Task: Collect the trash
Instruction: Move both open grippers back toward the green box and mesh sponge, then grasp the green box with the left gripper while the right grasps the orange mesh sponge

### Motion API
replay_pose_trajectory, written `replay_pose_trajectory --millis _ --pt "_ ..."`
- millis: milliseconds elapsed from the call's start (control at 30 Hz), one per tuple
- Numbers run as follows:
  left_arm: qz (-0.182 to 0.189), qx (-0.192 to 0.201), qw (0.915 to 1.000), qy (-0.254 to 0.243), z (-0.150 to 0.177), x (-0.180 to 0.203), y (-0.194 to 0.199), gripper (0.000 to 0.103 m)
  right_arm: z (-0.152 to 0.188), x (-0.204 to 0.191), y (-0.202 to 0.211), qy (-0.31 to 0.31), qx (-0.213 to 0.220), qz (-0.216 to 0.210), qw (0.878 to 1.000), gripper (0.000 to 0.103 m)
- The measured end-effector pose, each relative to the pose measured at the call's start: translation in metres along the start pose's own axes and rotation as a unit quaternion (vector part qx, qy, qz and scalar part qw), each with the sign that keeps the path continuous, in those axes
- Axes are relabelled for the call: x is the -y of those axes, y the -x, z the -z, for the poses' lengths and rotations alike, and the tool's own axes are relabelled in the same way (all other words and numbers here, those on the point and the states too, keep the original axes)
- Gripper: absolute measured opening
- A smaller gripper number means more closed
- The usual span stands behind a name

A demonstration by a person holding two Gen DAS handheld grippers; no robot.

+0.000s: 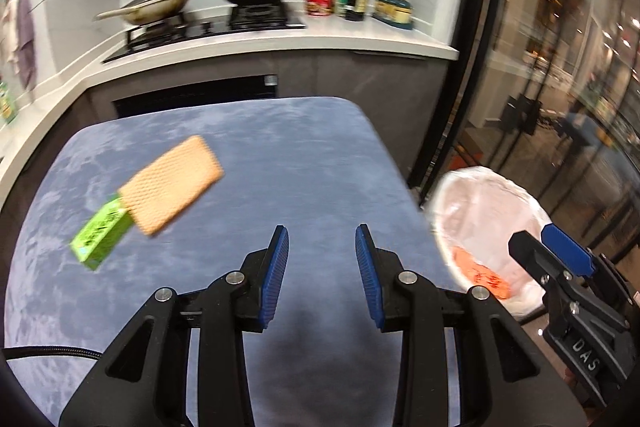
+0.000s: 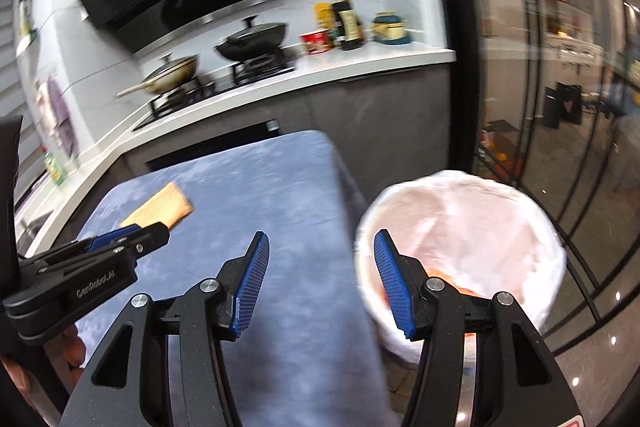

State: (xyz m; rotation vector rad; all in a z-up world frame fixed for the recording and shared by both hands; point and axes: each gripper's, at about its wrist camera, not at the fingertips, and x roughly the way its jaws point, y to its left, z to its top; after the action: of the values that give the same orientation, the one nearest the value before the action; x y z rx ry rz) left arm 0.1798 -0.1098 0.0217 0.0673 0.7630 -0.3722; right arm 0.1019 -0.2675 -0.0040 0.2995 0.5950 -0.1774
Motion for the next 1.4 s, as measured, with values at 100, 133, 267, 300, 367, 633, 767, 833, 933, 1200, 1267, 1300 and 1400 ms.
replay_pose_trajectory --millis 100,133,267,300,367,633,767,833,933,1200,1267,1300,1400 --pt "-0.018 0.000 0.9997 0.017 0.001 -0.030 0.002 0.033 0.001 -0.031 -0.009 0.020 -0.009 -0.019 1.000 0.054" --pt "-0.024 0.000 0.9994 0.023 0.002 -0.040 0.003 0.033 0.001 -0.041 -0.012 0.025 -0.012 -0.025 0.999 0.054" --pt "-0.049 -0.001 0.9977 0.046 0.005 -0.082 0.006 0.033 0.003 -0.081 -0.023 0.048 -0.022 -0.049 0.997 0.054" --pt "-0.057 -0.002 0.9968 0.056 0.007 -0.097 0.006 0.033 0.004 -0.091 -0.026 0.053 -0.024 -0.054 0.997 0.054" --pt "-0.069 -0.004 0.9951 0.071 0.010 -0.119 0.007 0.033 0.006 -0.112 -0.033 0.065 -0.031 -0.067 0.995 0.054" --pt "-0.103 -0.014 0.9881 0.114 0.024 -0.195 0.003 0.033 0.017 -0.187 -0.068 0.113 -0.059 -0.100 0.987 0.054" --pt "-0.112 -0.021 0.9859 0.122 0.029 -0.221 -0.005 0.034 0.025 -0.224 -0.091 0.135 -0.075 -0.112 0.982 0.054" --pt "-0.115 -0.025 0.9849 0.127 0.032 -0.233 -0.009 0.034 0.028 -0.236 -0.100 0.141 -0.081 -0.117 0.980 0.054" --pt "-0.116 -0.029 0.9843 0.130 0.036 -0.246 -0.015 0.034 0.034 -0.255 -0.115 0.156 -0.089 -0.122 0.976 0.054" --pt "-0.114 -0.030 0.9818 0.148 0.045 -0.276 -0.021 0.041 0.040 -0.283 -0.161 0.175 -0.108 -0.112 0.972 0.054" --pt "-0.112 -0.030 0.9820 0.149 0.046 -0.279 -0.022 0.041 0.040 -0.287 -0.172 0.177 -0.111 -0.105 0.972 0.054" --pt "-0.110 -0.030 0.9823 0.149 0.047 -0.280 -0.023 0.041 0.040 -0.289 -0.177 0.176 -0.113 -0.102 0.972 0.054" --pt "-0.104 -0.030 0.9824 0.152 0.047 -0.283 -0.027 0.041 0.040 -0.292 -0.189 0.175 -0.117 -0.095 0.973 0.053"
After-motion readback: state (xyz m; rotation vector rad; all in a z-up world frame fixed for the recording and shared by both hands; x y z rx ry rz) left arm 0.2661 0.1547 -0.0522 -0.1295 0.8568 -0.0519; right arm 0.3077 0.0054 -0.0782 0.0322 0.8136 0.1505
